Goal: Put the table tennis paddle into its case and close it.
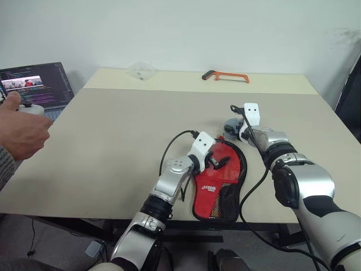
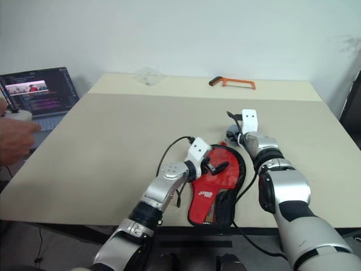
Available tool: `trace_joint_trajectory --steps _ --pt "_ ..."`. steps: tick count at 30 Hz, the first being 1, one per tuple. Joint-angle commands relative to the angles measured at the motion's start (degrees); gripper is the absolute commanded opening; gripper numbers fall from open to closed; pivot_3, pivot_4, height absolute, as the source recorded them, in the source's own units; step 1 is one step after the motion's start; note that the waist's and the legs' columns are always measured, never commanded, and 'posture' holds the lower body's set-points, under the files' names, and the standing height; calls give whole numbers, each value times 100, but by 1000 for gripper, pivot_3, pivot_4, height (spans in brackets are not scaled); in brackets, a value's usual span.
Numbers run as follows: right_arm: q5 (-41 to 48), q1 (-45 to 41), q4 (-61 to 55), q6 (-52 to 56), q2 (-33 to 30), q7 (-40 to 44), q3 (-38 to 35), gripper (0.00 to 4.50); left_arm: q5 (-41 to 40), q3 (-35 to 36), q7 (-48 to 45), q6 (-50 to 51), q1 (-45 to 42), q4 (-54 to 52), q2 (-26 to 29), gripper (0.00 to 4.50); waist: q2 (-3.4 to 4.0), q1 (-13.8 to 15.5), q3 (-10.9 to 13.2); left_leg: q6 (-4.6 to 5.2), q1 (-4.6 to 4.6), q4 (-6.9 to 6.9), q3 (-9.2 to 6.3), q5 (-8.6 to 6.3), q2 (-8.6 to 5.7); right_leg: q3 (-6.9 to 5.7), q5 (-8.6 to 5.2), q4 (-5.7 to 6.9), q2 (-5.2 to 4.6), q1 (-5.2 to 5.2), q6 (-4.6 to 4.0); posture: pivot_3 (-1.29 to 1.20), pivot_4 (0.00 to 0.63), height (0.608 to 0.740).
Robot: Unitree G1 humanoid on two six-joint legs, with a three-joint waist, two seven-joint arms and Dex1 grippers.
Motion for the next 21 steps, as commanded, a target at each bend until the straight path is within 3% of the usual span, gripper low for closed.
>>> trace_joint_trajectory --steps 1,5,7,14,21 --pt "-5 -51 -101 -82 -84 -108 -97 2526 -29 34 113 504 -46 234 -38 4500 3 0 -2 0 1 0 0 0 0 0 0 1 0 1 0 0 150 740" --pt "-52 -77 -123 -101 -118 -100 -100 1302 -61 29 111 926 21 432 26 4500 5 -7 -4 0 16 2 0 0 -1 3 -6 1 0 14 13 0 150 740" --pt "-67 -96 -131 -103 -135 -87 -93 960 -67 39 156 1101 26 468 30 4500 8 -16 -6 0 24 2 0 0 0 3 -13 1 0 19 24 0 150 740" --pt "-99 -189 -169 -141 -207 -27 -78 662 -53 -169 -63 1487 -46 280 57 4500 12 -22 -9 0 34 0 2 0 0 6 -13 2 1 28 24 0 150 740" --pt "-209 -240 -209 -246 -568 -34 -19 659 -28 -304 -172 1649 43 178 100 4500 13 -9 -9 0 34 0 2 0 -1 6 -13 0 0 29 24 0 150 740"
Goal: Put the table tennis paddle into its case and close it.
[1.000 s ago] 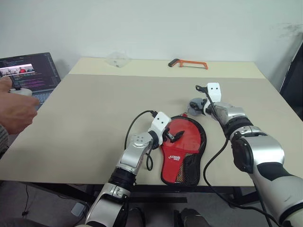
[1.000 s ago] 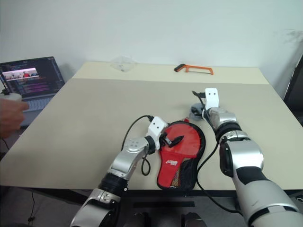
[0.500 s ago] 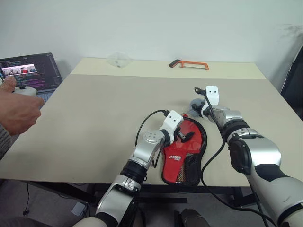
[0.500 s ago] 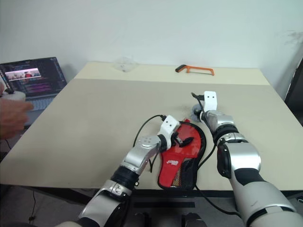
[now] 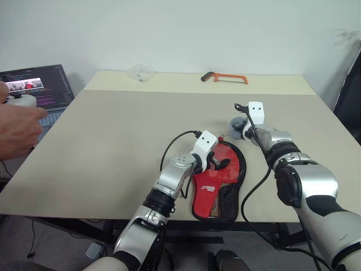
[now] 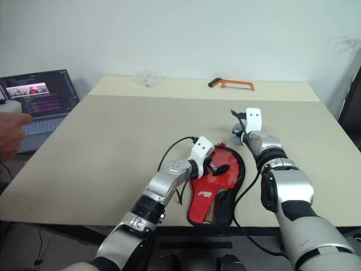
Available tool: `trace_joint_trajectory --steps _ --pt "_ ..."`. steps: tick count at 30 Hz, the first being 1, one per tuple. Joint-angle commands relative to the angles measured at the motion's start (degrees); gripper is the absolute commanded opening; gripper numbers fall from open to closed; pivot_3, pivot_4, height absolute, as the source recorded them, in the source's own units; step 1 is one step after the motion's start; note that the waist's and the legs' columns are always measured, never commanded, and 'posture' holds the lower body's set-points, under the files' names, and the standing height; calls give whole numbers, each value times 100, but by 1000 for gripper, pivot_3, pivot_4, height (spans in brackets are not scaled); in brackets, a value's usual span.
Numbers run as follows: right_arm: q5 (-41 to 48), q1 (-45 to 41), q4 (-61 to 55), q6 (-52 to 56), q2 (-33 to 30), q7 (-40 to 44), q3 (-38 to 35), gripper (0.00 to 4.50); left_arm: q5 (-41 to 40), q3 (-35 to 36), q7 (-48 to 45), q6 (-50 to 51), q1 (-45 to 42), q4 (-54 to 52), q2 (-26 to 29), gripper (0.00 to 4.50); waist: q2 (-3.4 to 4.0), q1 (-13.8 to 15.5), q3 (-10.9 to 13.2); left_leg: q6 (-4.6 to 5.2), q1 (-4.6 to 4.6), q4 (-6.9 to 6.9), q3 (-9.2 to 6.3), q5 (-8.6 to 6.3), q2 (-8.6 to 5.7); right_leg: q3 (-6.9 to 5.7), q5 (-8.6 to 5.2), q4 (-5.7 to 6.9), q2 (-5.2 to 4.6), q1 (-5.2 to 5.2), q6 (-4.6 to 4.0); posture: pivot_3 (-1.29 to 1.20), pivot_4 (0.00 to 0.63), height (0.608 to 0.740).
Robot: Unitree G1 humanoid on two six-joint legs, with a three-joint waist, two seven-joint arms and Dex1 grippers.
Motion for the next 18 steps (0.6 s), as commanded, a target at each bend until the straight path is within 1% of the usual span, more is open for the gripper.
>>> trace_joint_trajectory --steps 1,11,13,16,18 --pt "-162 -221 -210 -208 -431 -19 46 659 65 -257 -139 399 302 278 53 4500 0 7 0 0 0 0 0 0 0 0 0 -1 0 0 0 0 150 740" --pt "-356 -39 -266 -169 -1218 238 216 659 129 -400 -227 327 283 385 68 4500 5 21 -2 0 0 0 1 0 -4 0 -1 -3 -4 2 1 0 150 740" --pt "-517 40 -364 -121 -1384 518 417 659 151 -440 -253 319 292 397 78 4500 7 51 -4 0 0 0 0 0 -10 0 -1 -3 -8 3 1 0 150 740" --pt "-732 199 -569 16 -1575 1158 752 659 176 -489 -287 310 296 403 88 4500 9 94 -5 0 0 1 1 0 -16 0 -1 -7 -14 4 4 0 150 740" --pt "-962 438 -904 104 -1738 1842 1138 659 184 -502 -296 302 293 417 88 4500 11 109 -6 0 0 1 1 0 -17 -1 -1 -8 -16 5 4 0 150 740"
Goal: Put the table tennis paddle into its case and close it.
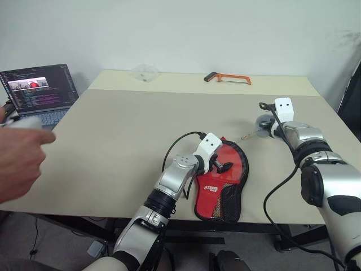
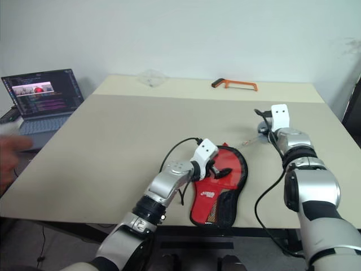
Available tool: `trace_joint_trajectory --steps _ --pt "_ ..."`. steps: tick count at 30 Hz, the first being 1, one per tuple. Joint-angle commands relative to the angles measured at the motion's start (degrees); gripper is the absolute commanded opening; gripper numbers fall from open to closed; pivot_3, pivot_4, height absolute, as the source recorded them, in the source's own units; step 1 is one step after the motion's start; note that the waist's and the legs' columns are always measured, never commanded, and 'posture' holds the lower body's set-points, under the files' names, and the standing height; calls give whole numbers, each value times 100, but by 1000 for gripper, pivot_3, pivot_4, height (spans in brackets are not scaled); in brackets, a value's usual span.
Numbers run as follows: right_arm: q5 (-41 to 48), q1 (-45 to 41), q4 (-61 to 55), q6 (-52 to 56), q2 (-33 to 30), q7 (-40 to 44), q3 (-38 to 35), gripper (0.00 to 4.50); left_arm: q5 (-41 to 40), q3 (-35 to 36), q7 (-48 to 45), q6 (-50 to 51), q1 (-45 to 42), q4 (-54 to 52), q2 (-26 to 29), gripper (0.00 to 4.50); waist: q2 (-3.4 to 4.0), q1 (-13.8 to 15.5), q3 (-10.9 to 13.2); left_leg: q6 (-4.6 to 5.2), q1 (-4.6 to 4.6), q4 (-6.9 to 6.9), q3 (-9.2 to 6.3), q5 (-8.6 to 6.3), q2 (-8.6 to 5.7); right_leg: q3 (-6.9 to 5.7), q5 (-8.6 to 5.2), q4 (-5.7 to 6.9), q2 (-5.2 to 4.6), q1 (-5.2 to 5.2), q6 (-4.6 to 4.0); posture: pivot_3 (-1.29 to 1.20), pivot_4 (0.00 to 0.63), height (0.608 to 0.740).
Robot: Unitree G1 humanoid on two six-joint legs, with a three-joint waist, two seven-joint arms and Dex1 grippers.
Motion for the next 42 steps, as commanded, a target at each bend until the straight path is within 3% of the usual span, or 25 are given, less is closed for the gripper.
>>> trace_joint_trajectory --steps 1,6,10,17,26,42 --pt "-497 381 -1019 -5 -625 1096 653 659 89 -225 -111 278 275 494 34 4500 5 10 -3 0 0 0 1 0 0 0 0 0 0 0 0 0 150 740" --pt "-664 1921 -3702 316 -1618 2882 1360 656 125 -311 -168 183 201 660 18 4500 41 63 -24 -2 -5 0 -3 -1 -2 -4 -6 -9 0 2 8 0 150 740" --pt "-393 2815 -5570 638 -2457 3921 1314 652 142 -363 -235 111 133 797 3 4500 73 68 -43 -2 1 0 -5 -1 -5 -5 -9 -5 -3 2 11 0 150 740" --pt "598 3742 -7513 636 -3377 5240 923 640 197 -391 -287 -28 7 1057 -53 4500 64 53 -39 -4 52 2 -7 -3 -14 -9 -46 -14 -17 51 -29 0 150 740" --pt "1475 4791 -9207 681 -3773 5989 951 635 364 -517 -389 -153 -140 1127 -55 4500 43 59 -39 1 50 -8 -11 -6 -84 -14 -72 -28 -92 69 13 0 150 740" --pt "1754 6505 -11005 606 -3587 5950 1972 546 516 -602 -469 -214 -200 1392 -64 4500 -38 63 -79 2 52 -21 -33 -11 -86 -43 -85 -38 -98 70 2 0 150 740"
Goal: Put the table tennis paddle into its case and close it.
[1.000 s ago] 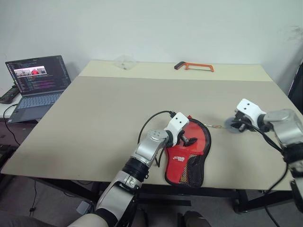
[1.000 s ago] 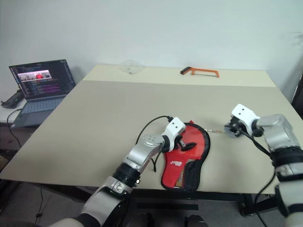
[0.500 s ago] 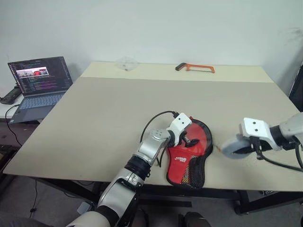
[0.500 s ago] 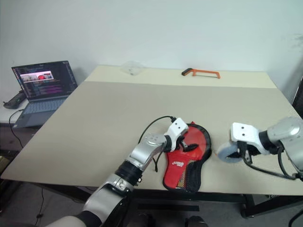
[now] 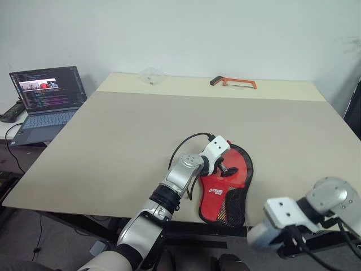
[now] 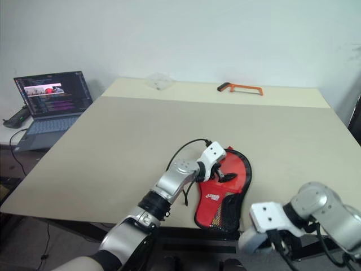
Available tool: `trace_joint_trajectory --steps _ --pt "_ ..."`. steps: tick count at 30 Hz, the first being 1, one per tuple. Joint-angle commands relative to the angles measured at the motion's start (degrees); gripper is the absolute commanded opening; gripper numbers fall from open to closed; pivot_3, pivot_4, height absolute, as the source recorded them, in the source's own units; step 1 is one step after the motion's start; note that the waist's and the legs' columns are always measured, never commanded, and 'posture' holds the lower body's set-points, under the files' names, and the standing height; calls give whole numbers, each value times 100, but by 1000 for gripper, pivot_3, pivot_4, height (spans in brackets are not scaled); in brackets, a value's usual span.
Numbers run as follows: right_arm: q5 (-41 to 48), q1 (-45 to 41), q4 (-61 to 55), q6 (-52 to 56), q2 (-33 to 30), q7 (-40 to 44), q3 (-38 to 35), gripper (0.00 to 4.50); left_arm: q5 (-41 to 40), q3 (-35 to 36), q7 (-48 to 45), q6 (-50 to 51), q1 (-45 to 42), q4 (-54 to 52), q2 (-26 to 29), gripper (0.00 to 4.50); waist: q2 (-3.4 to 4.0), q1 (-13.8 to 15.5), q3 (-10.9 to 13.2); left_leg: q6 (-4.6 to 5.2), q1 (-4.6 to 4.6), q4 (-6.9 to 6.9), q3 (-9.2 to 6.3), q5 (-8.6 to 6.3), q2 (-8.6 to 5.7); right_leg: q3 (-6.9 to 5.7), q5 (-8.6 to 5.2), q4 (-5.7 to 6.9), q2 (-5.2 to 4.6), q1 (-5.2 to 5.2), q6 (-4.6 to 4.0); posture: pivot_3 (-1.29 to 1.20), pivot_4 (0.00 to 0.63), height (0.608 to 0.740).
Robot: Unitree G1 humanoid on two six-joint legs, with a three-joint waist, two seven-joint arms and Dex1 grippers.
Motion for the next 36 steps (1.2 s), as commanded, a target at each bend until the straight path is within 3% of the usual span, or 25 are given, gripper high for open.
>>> trace_joint_trajectory --steps 1,6,11,16,21,28,34,36 --pt "267 167 -383 2 -34 160 132 546 290 -363 -49 215 243 553 44 4500 -11 -1 -8 0 1 0 0 0 0 0 0 0 0 0 0 0 150 740" --pt "293 -37 -298 212 154 -111 33 545 284 -349 -64 233 261 508 71 4500 -27 -1 -19 -3 5 -1 -15 -3 1 -16 -5 -2 0 -3 -10 0 150 740" --pt "399 -1091 935 282 264 -290 -619 541 83 -197 -268 174 318 88 242 4500 -34 -32 -17 -4 7 1 -16 -3 1 -14 -1 -2 -2 0 -7 0 150 740" --pt "70 -1595 1717 103 209 -276 -486 533 -344 67 -777 -350 540 -781 507 4500 -28 -32 -15 -3 4 -11 -15 -3 4 -14 -5 1 1 10 -16 0 150 740" --pt "122 -1590 1759 287 158 14 -265 2151 -647 279 -1427 -994 769 -1543 1228 4500 -6 -32 43 -1 -7 -18 -8 -14 8 -8 0 29 8 -9 -4 0 150 740" --pt "482 -1458 1805 458 -98 212 -696 4476 -1514 1154 -2550 -948 996 -2672 2875 4500 -7 -42 112 -2 -8 -18 -3 -14 13 -5 -8 34 9 -13 7 0 150 740" --pt "1153 -1105 1983 834 -490 277 -1774 4476 -2624 2334 -3543 -337 1552 -3291 4493 4500 -6 -45 127 -3 -7 -18 4 -15 18 -6 -11 32 2 -15 3 0 150 740" --pt "1458 -805 2000 1034 -556 263 -2467 4476 -2880 2820 -3696 -134 1843 -3300 4976 4500 -9 -43 129 -4 -7 -18 8 -19 20 -6 -15 32 -1 -14 2 0 150 740"
